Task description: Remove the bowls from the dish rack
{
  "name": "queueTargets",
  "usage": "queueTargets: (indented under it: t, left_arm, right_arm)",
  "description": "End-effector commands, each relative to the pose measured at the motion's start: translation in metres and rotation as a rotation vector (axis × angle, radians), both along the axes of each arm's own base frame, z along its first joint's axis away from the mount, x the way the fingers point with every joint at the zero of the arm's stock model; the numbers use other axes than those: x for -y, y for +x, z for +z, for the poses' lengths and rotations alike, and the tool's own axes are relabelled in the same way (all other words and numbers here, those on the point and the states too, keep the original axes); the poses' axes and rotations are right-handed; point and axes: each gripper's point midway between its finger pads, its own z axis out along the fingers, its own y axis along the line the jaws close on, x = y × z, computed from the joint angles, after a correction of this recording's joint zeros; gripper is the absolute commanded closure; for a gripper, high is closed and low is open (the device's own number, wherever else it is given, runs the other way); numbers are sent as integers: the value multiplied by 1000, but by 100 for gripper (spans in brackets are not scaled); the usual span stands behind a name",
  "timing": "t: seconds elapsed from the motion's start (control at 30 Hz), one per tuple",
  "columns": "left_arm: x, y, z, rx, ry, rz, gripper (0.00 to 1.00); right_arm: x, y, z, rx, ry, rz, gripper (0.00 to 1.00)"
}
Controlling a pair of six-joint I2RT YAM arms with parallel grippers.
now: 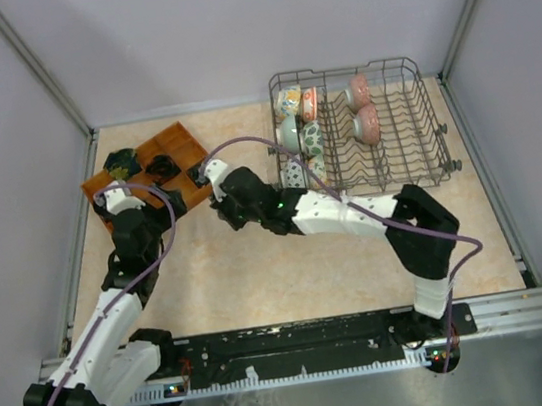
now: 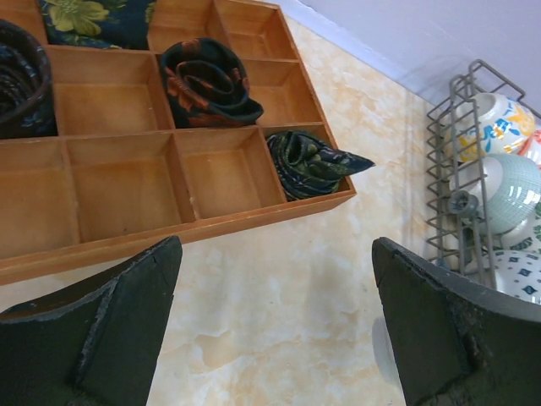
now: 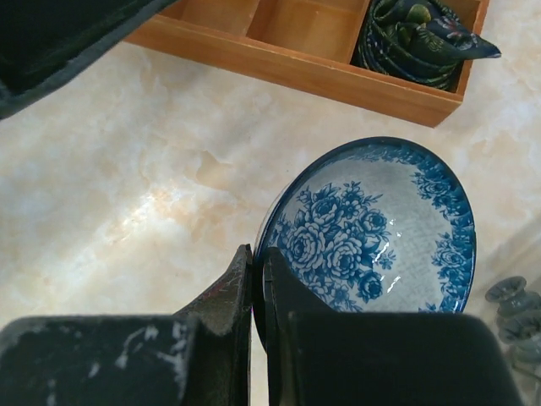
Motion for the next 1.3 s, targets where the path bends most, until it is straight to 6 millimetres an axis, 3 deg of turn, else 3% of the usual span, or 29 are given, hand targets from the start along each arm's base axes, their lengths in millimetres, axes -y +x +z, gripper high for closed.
queueTargets:
  t: [0.0,0.23,0.5,0.9,1.0,1.07,1.27]
  left_arm:
    - [-14,-2,5,-12,22,68,1]
    - [-23,-3,2,-24,27,112,1]
    - [-36,-11,4,1,15,167,1]
    - [-37,-11,4,9,1,165,1]
    - [-37,-11,3,9,-1,166,1]
    - [-37,-12,3,8,0,167,1]
    - [-38,-13,3,10,-3,170,1]
  right_arm:
    - [-15,30,22,139,-47,-64,100]
    - [-29,46,-11,144,-138,-75,100]
    - [-37,62,-34,154,-224,-89,100]
    - [-28,71,-66,147,-330,-141,100]
    - [-27,70,-72,136,-345,-141,90]
    - [-26,70,-75,128,-347,-141,77]
    - [-28,64,-73,113,-314,-127,60]
